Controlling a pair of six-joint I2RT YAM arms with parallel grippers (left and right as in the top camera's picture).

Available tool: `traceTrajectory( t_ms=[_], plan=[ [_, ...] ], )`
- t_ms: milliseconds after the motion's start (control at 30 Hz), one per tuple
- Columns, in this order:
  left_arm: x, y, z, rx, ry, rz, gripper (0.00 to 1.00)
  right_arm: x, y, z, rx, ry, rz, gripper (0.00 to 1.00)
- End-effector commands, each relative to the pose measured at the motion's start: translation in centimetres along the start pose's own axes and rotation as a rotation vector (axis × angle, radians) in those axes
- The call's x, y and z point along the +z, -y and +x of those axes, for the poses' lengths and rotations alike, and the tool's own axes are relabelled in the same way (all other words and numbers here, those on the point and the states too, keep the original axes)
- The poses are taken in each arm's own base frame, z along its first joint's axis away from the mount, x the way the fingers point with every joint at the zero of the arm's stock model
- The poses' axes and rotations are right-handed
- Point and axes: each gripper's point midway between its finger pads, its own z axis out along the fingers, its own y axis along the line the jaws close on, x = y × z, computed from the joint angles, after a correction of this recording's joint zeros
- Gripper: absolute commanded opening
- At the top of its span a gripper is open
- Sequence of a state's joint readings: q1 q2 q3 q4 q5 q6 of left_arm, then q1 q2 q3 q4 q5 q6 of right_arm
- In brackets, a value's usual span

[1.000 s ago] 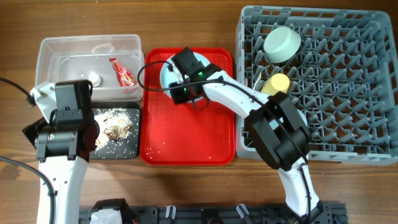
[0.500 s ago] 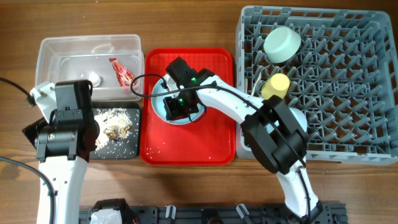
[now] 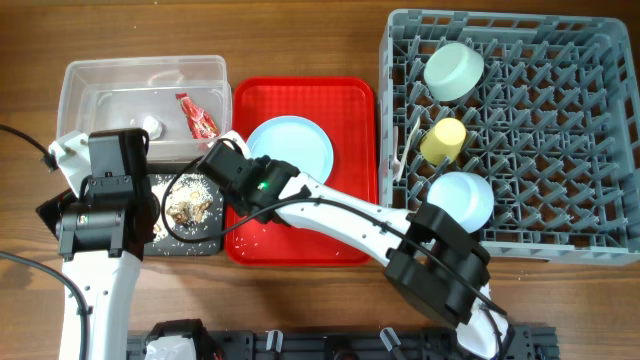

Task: Sort waste into correct bins and load items into the dishwasher rack
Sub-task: 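Grip the plate edge with the right gripper and lift it, then carry the plate to the back of the rack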

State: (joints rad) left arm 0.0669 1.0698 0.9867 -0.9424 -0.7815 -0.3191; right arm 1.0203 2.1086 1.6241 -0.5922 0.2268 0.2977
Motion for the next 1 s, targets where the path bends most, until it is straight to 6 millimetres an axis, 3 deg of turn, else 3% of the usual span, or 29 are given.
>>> traceTrajectory(
  t_ms=[0,133,233,433,500,567,600,633,667,733,800,867,933,967],
  plan=[
    [-0.1,-0.4,-0.4,-0.006,0.011,-0.016,1.00,2.2,0.6,1.3,-0.046,-0.034,0.047,0.38],
    [-0.1,-0.4,-0.4,-0.006,0.011,-0.016,1.00,3.3,0.6,1.8,-0.047,-0.047,0.052,0.37],
    [-0.1,-0.4,-0.4,-0.006,0.011,-0.016,1.00,5.2,1.1,2.8,-0.052,-0.077,0.065,0.38],
    [-0.1,-0.4,-0.4,-0.006,0.011,-0.016,1.00,6.2,2.0,3.5,-0.059,-0.102,0.078,0.16],
    [-0.1,-0.4,-0.4,-0.006,0.011,-0.016,1.00,5.7,0.8,3.4,-0.053,-0.114,0.004,0.07],
    [-0.1,-0.4,-0.4,-0.006,0.011,-0.016,1.00,2.8,0.9,0.7,-0.029,-0.061,-0.022,0.04],
    [-0.1,-0.4,-0.4,-0.006,0.011,-0.016,1.00,-2.2,1.5,-3.8,0.021,0.063,-0.072,0.04],
    [-0.1,-0.4,-0.4,-0.006,0.011,-0.016,1.00,-6.1,2.4,-6.7,0.055,0.159,-0.101,0.04],
    [-0.1,-0.4,-0.4,-0.006,0.011,-0.016,1.00,-11.9,4.8,-10.0,0.133,0.295,-0.118,0.04],
    [-0.1,-0.4,-0.4,-0.006,0.011,-0.016,1.00,-22.1,10.4,-12.9,0.267,0.495,-0.157,0.04],
    [-0.1,-0.4,-0.4,-0.006,0.011,-0.016,1.00,-29.0,14.7,-13.1,0.313,0.609,-0.250,0.04],
    [-0.1,-0.4,-0.4,-0.006,0.011,-0.016,1.00,-33.7,19.8,-11.1,0.399,0.648,-0.344,0.04],
    [-0.1,-0.4,-0.4,-0.006,0.011,-0.016,1.00,-35.0,24.4,-9.1,0.518,0.638,-0.398,0.04],
    [-0.1,-0.4,-0.4,-0.006,0.010,-0.016,1.00,-34.8,26.3,-8.4,0.557,0.632,-0.427,0.04]
  ],
)
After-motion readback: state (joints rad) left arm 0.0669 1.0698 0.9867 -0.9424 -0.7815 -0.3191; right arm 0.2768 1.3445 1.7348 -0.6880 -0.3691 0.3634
